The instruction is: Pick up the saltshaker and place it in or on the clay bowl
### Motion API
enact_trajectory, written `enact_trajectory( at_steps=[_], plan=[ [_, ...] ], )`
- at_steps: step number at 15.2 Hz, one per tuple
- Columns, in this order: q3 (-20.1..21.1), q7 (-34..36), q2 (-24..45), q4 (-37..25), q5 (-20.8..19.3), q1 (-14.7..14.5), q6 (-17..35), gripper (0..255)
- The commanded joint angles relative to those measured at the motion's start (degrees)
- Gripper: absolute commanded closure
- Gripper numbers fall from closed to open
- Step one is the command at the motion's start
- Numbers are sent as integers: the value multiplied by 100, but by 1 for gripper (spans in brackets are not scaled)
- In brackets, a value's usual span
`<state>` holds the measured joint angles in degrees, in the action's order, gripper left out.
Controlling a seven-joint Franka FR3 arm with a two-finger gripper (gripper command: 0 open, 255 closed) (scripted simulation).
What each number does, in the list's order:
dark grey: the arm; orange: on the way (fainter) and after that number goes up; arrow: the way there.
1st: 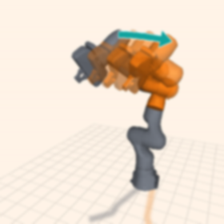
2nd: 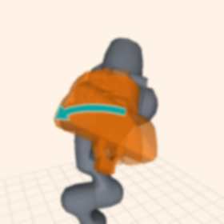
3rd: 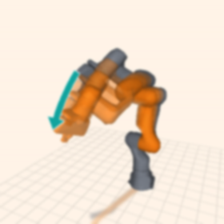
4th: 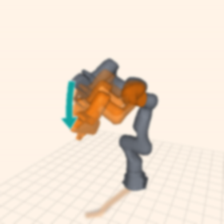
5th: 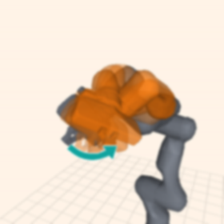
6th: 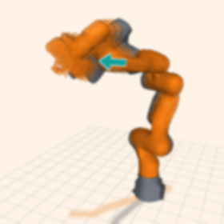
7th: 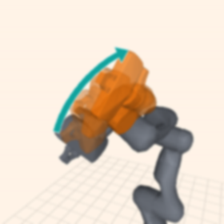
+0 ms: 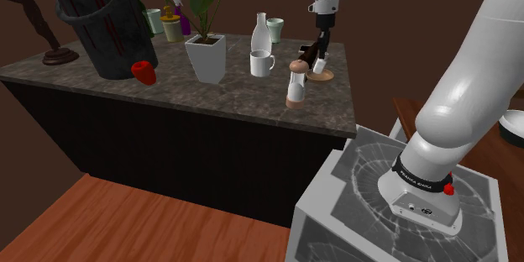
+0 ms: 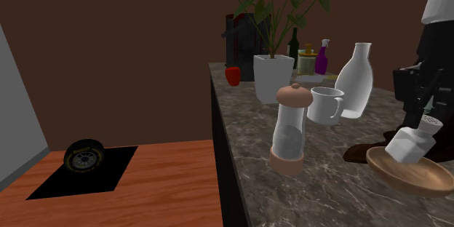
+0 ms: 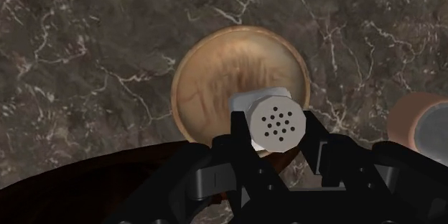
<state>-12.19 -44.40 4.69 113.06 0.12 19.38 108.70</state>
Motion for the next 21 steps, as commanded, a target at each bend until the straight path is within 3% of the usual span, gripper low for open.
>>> enact_trajectory(
  at_steps=[1,5,6,11,15,21],
  plan=[
    [0,1,1,7,0,0,9,255],
    [0,1,1,6,0,0,9,255],
    [0,1,1,6,0,0,9,0],
    [0,1,1,6,0,0,9,0],
    [1,8,-47,-671,-10,-3,-715,0],
    [1,8,-47,-671,-10,-3,-715,0]
  ],
)
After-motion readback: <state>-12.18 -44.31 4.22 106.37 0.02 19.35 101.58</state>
